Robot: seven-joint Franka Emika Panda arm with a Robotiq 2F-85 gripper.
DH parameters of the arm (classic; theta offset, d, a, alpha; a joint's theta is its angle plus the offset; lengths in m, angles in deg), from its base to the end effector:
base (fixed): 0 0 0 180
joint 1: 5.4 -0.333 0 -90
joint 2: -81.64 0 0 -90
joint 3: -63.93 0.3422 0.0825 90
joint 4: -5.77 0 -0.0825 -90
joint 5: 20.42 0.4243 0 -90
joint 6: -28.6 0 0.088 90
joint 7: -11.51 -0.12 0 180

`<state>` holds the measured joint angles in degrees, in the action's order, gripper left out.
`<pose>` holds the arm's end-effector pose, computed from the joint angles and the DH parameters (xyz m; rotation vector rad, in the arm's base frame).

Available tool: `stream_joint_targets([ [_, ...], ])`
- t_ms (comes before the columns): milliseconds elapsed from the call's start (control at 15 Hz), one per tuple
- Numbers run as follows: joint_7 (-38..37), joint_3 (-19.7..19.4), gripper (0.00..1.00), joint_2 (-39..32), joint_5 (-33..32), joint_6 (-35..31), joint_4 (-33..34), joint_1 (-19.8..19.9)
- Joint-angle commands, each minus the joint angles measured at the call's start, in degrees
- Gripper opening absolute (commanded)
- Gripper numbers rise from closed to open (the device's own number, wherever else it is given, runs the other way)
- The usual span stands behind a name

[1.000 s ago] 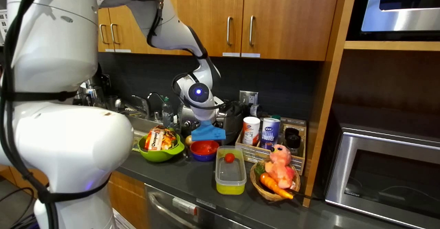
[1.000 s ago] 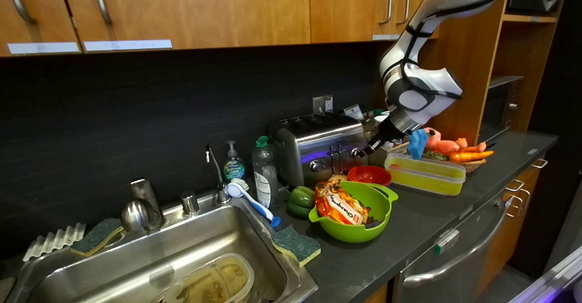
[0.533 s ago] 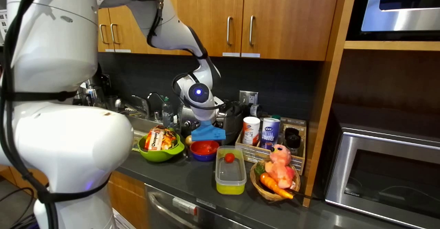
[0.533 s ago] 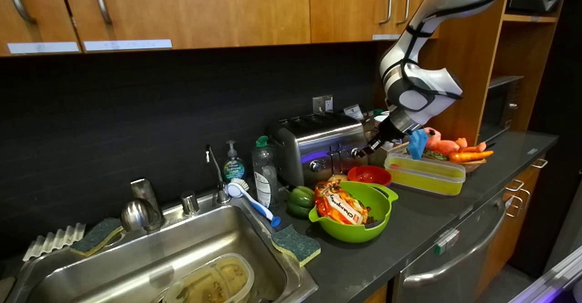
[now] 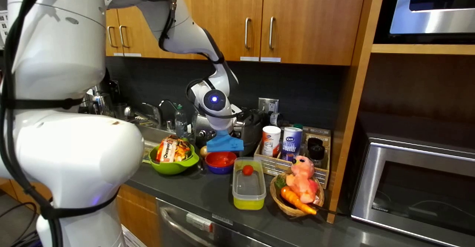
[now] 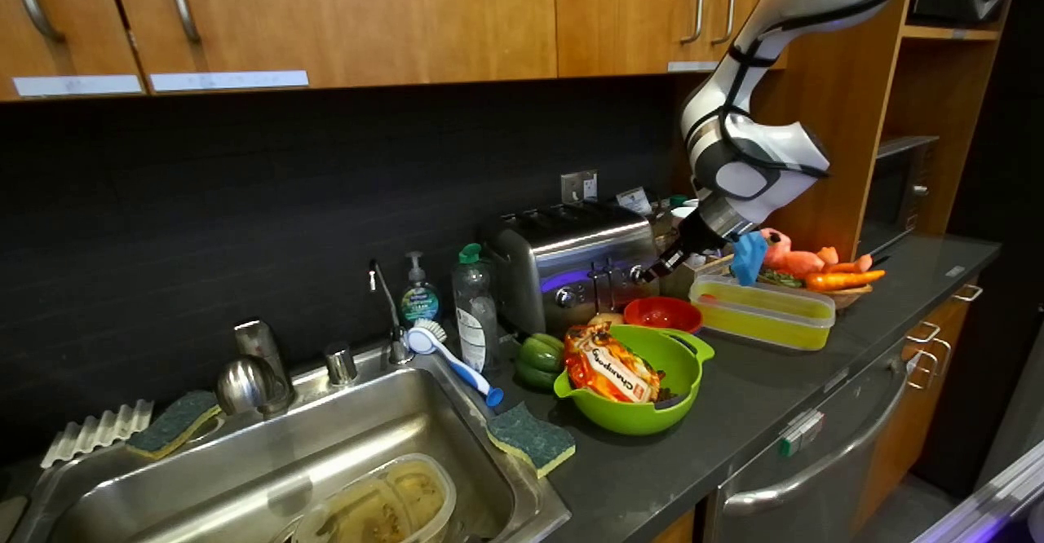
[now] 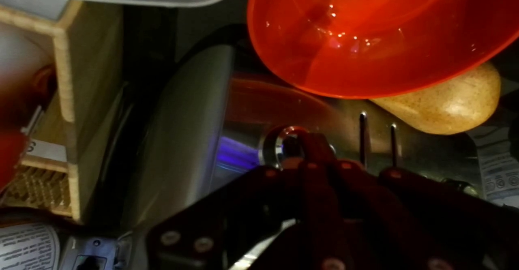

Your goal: Press the right knob on the toaster

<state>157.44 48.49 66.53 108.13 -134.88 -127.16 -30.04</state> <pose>0.5132 0.0383 0.1979 -2.7147 -0.7917 -1.1127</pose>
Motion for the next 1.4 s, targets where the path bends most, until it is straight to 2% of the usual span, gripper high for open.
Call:
stream_joint_targets([
  [0, -0.7, 0.1, 0.0, -0.7, 0.8, -0.2, 1.1, -0.1],
  [600, -4.0, 3.2, 0.0, 1.3, -0.2, -1.2, -3.6, -1.1],
  [933, -3.5, 4.1, 0.0, 1.4, -0.1, -1.1, -3.5, -1.1],
  [1333, -0.2, 3.1, 0.0, 0.8, 1.2, 0.1, -1.2, -0.9],
])
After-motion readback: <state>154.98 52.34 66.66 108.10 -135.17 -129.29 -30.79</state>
